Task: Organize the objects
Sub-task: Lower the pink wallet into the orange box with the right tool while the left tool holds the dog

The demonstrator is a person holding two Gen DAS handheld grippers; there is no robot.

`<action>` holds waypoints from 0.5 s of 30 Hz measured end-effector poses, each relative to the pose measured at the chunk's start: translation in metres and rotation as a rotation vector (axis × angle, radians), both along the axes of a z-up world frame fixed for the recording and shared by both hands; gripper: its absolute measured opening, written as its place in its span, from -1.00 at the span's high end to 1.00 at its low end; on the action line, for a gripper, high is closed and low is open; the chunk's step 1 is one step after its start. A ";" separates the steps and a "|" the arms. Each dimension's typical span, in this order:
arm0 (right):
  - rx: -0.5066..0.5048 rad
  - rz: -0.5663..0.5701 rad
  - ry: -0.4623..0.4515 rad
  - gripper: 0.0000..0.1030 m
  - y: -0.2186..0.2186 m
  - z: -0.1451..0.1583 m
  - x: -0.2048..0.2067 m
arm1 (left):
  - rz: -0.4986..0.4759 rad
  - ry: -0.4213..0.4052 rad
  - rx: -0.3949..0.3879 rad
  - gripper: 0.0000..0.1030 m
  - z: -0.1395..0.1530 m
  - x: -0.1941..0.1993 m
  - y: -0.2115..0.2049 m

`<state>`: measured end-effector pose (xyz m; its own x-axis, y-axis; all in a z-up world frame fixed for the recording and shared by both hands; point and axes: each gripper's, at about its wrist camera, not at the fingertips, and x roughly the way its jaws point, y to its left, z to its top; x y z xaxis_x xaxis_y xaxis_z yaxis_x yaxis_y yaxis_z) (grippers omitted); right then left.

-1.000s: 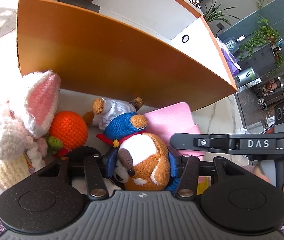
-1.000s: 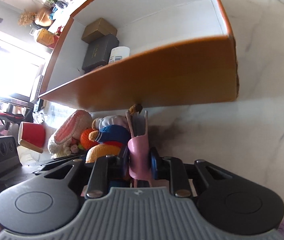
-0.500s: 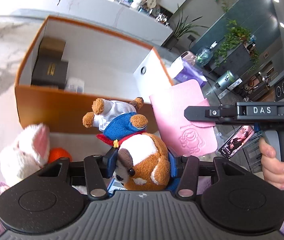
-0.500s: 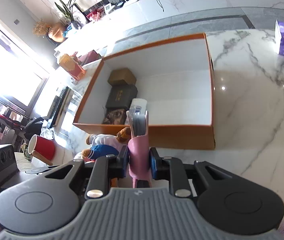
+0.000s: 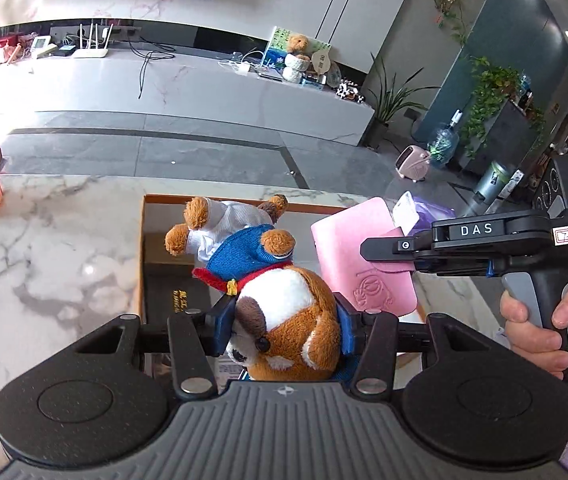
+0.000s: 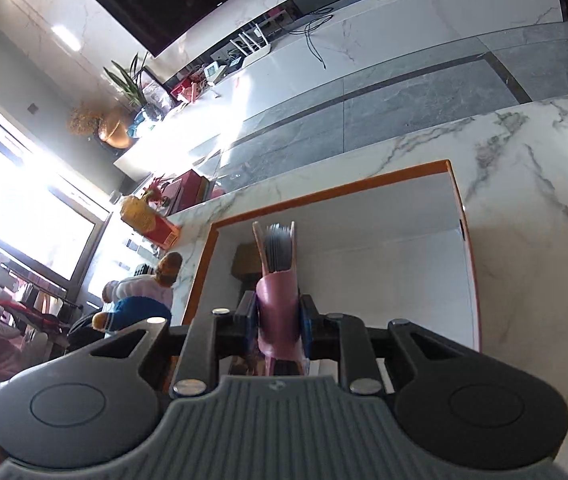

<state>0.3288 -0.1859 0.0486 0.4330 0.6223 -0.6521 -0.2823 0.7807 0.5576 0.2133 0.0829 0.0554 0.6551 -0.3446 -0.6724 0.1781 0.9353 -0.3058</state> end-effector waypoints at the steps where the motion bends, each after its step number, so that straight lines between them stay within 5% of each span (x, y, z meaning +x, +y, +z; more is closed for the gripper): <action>1: 0.005 -0.014 0.013 0.55 0.005 -0.009 0.012 | 0.001 0.009 0.013 -0.12 -0.004 0.005 -0.001; 15: -0.025 -0.048 0.093 0.55 0.073 -0.096 0.088 | -0.017 0.077 0.106 -0.12 -0.033 0.031 0.021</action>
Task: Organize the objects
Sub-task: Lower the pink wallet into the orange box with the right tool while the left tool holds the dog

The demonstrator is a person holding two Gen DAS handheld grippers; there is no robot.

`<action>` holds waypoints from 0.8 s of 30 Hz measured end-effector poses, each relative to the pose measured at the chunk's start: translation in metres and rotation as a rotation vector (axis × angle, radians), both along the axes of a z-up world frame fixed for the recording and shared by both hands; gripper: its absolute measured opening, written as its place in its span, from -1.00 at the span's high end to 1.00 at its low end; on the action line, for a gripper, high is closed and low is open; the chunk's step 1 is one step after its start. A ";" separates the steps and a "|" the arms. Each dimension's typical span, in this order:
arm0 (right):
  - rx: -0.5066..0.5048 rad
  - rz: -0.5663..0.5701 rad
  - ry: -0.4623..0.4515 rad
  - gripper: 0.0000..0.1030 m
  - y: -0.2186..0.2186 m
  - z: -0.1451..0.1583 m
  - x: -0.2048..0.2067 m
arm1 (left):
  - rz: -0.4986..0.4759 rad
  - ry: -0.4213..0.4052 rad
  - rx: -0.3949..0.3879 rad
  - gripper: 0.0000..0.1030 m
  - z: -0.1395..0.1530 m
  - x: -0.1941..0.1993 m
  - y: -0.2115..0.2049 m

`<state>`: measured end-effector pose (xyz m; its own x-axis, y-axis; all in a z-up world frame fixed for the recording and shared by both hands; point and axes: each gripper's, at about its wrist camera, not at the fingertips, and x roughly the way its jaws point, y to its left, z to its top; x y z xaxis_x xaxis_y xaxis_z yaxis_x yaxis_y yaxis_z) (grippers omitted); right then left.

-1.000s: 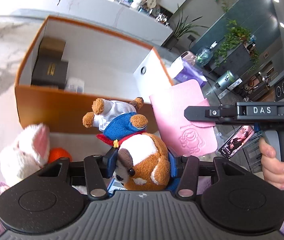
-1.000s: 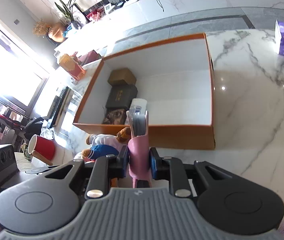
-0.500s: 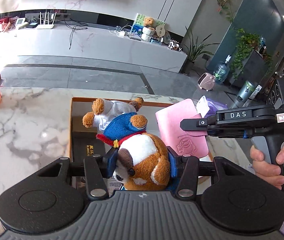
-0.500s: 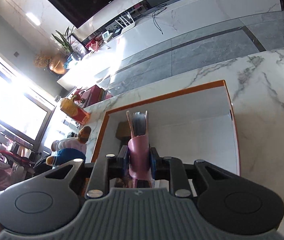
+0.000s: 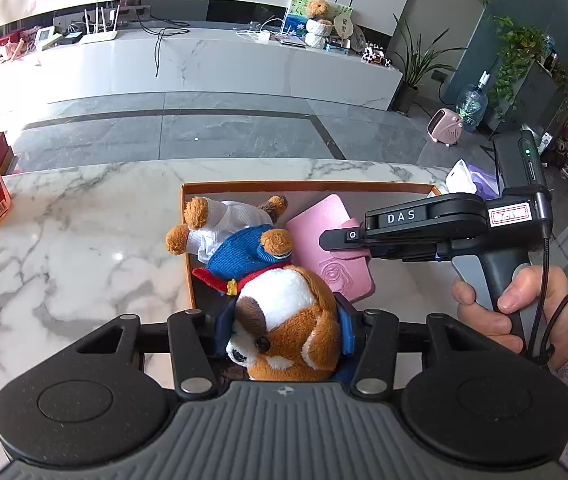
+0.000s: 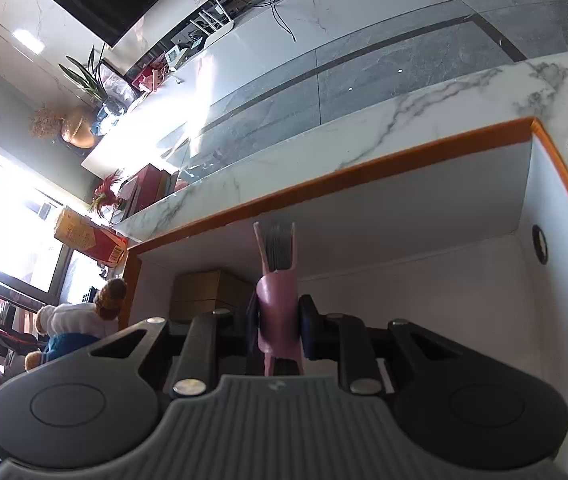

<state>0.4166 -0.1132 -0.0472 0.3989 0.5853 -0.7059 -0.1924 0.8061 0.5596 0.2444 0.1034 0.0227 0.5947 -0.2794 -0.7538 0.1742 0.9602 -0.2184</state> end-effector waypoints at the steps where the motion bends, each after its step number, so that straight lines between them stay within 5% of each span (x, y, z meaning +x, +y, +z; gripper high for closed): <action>1: 0.004 -0.006 0.001 0.56 0.002 -0.002 0.001 | -0.003 0.002 0.000 -0.12 -0.001 0.000 0.000; 9: 0.082 -0.074 0.053 0.56 0.000 -0.015 0.006 | -0.009 0.018 -0.013 -0.12 -0.004 0.003 0.002; 14: 0.215 -0.136 0.178 0.56 -0.008 -0.028 0.012 | -0.005 0.031 -0.015 -0.12 -0.008 0.005 0.004; 20: 0.146 -0.120 0.217 0.51 0.002 -0.041 0.018 | -0.010 0.034 -0.013 -0.12 -0.007 0.003 0.002; 24: 0.030 -0.109 0.215 0.14 0.009 -0.039 0.023 | -0.007 0.036 -0.013 -0.12 -0.007 0.003 0.002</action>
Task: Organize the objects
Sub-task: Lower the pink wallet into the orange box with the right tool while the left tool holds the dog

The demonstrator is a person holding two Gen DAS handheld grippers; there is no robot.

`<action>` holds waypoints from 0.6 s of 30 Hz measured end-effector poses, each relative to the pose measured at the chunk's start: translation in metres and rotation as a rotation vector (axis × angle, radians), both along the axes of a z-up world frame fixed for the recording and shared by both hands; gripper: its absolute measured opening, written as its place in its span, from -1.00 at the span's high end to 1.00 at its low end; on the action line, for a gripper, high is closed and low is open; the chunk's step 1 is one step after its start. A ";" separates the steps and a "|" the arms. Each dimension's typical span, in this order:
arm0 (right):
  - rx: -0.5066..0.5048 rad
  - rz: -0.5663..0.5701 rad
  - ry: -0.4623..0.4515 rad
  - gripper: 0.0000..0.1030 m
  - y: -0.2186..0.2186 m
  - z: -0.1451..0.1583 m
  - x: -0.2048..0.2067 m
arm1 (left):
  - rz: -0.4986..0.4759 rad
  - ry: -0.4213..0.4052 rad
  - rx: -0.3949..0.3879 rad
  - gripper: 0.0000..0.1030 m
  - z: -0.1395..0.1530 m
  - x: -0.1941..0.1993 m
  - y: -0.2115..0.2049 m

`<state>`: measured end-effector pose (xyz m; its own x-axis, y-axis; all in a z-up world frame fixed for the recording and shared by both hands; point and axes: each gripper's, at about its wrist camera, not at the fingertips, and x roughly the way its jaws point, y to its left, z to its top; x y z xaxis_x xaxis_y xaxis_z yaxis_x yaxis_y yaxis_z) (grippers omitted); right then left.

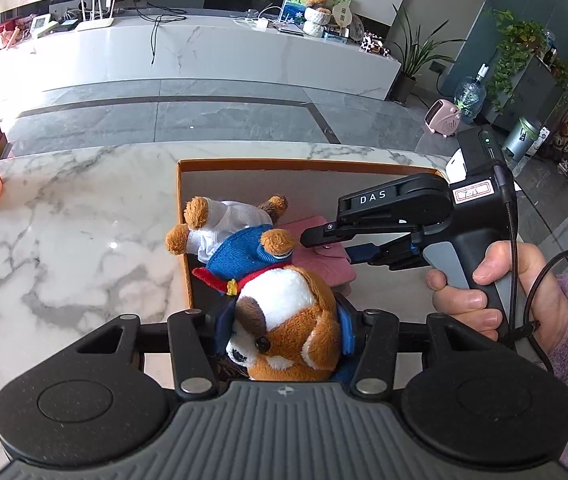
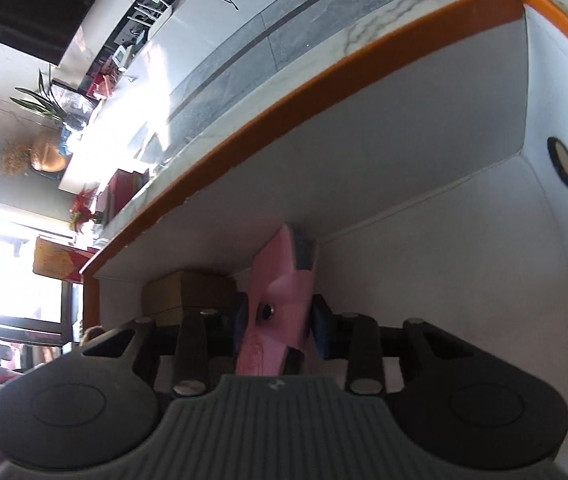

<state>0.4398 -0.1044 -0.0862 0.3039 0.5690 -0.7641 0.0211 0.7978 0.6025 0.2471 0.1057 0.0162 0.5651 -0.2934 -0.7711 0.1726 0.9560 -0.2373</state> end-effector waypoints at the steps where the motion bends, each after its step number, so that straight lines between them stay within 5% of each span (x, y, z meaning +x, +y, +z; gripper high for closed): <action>1: -0.010 0.008 0.006 -0.01 -0.001 0.001 0.001 | 0.002 0.000 0.000 -0.12 0.000 0.000 0.001; 7: -0.071 0.062 -0.018 -0.02 -0.010 0.017 -0.002 | 0.004 -0.001 -0.005 -0.12 -0.002 -0.001 0.002; 14: -0.129 0.132 -0.031 0.55 -0.003 0.011 0.003 | 0.007 0.005 -0.016 -0.12 -0.003 0.001 0.003; 18: -0.138 0.165 -0.061 0.58 0.006 0.009 0.003 | 0.005 0.012 -0.021 -0.12 -0.004 0.002 0.003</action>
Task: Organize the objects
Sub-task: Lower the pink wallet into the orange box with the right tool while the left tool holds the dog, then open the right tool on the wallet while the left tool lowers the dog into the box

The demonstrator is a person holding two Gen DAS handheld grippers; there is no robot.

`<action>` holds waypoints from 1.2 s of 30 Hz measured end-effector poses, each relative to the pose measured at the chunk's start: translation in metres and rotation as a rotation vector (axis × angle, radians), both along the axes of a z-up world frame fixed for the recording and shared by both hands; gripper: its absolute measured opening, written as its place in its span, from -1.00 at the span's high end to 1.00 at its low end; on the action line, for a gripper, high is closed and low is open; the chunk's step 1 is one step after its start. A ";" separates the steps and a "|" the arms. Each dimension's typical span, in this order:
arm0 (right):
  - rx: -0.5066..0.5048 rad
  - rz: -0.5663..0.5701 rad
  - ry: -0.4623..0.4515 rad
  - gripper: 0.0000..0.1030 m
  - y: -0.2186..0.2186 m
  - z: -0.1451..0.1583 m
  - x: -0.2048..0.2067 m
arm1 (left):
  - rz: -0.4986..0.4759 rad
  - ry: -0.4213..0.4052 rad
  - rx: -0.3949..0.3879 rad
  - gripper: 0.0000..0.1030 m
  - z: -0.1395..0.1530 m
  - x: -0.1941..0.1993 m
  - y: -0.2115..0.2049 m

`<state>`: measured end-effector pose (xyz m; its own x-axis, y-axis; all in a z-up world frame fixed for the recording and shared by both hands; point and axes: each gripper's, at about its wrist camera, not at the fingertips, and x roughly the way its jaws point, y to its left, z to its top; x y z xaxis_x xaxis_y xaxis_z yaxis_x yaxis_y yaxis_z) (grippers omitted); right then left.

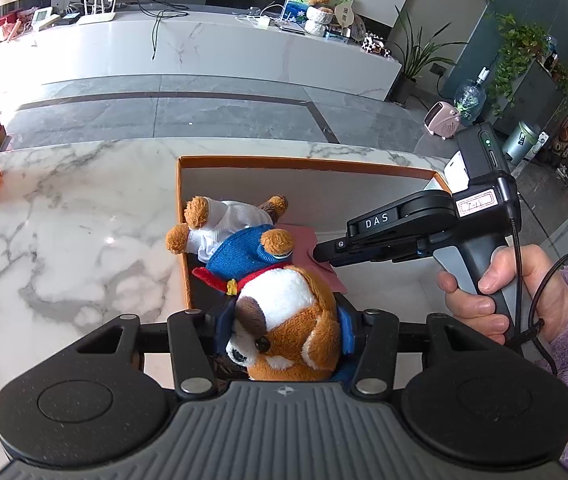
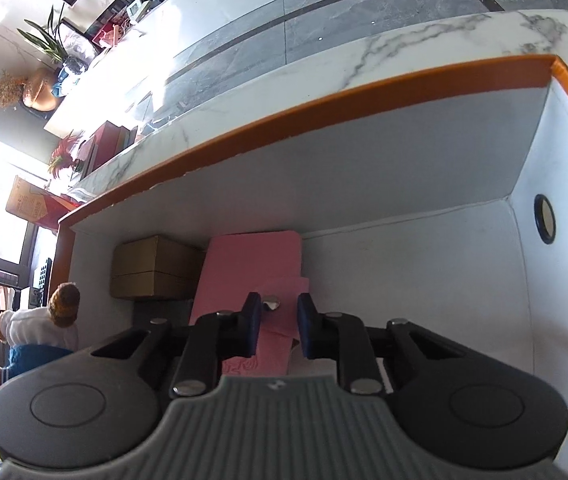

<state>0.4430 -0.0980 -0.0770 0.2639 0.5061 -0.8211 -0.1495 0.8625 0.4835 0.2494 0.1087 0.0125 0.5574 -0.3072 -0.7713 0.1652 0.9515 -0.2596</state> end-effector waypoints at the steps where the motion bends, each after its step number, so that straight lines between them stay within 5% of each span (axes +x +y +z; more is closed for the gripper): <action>1: -0.003 0.005 -0.005 0.58 0.002 0.001 0.000 | -0.001 0.000 -0.002 -0.12 0.000 0.000 0.000; 9: -0.010 0.018 -0.050 0.46 -0.017 0.033 -0.009 | -0.061 -0.036 -0.050 -0.12 0.017 0.006 -0.022; 18: -0.171 0.049 -0.258 0.43 -0.054 0.082 -0.056 | -0.193 0.084 -0.054 -0.13 -0.017 0.031 -0.092; 31: -0.208 0.120 -0.246 0.44 -0.059 0.068 -0.078 | -0.281 0.204 -0.008 -0.28 -0.054 0.043 -0.116; 36: -0.233 0.147 -0.224 0.44 -0.052 0.062 -0.081 | -0.269 0.209 -0.034 -0.58 -0.054 0.039 -0.111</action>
<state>0.3621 -0.1500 -0.0148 0.3891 0.3576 -0.8490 -0.3605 0.9072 0.2169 0.2884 -0.0026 -0.0417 0.2842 -0.4491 -0.8471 0.3491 0.8713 -0.3449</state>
